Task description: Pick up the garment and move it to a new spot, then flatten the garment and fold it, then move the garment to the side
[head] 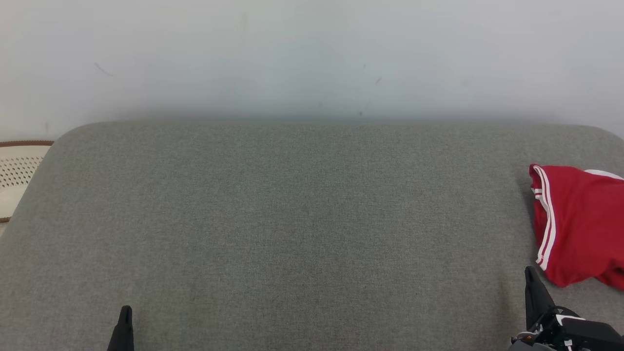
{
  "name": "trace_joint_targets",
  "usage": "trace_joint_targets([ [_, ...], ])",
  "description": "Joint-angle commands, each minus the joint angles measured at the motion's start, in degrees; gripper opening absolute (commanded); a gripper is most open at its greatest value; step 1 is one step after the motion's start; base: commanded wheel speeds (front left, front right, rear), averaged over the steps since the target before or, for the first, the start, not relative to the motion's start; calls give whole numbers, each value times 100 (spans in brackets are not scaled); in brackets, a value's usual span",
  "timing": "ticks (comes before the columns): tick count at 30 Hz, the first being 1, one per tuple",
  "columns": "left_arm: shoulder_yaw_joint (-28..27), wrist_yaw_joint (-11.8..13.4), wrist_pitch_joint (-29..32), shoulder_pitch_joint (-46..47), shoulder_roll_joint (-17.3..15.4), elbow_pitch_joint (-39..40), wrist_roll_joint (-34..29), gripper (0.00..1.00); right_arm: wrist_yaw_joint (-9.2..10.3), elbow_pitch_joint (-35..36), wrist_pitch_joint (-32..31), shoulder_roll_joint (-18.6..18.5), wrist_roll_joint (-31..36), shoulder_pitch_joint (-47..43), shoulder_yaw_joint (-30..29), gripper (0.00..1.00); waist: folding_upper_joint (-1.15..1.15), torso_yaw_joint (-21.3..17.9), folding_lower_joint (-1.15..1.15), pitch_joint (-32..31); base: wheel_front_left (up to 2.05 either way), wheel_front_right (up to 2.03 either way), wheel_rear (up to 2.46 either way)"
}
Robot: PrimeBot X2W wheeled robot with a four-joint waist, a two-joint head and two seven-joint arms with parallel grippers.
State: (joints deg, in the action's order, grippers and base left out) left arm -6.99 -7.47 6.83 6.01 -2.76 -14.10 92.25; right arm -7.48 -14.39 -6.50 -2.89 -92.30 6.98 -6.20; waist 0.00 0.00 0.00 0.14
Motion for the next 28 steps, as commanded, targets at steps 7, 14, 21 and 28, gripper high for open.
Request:
trace_joint_targets([
  [7,-22,-15,9,35,-22,20,21,0,-2,7,3,9,-15,-66,-4,0,0,0,0,0,0,0,0],
  [14,-22,-15,9,35,-21,20,21,0,-2,7,4,9,-16,-66,-3,0,0,0,0,0,0,0,0],
  [21,-22,-15,9,35,-21,20,21,0,-2,6,4,9,-17,-66,-2,0,0,0,0,0,0,0,0],
  [28,-22,-15,9,35,-21,21,21,0,-2,6,5,9,-18,-66,0,0,0,0,0,0,0,0,0],
])
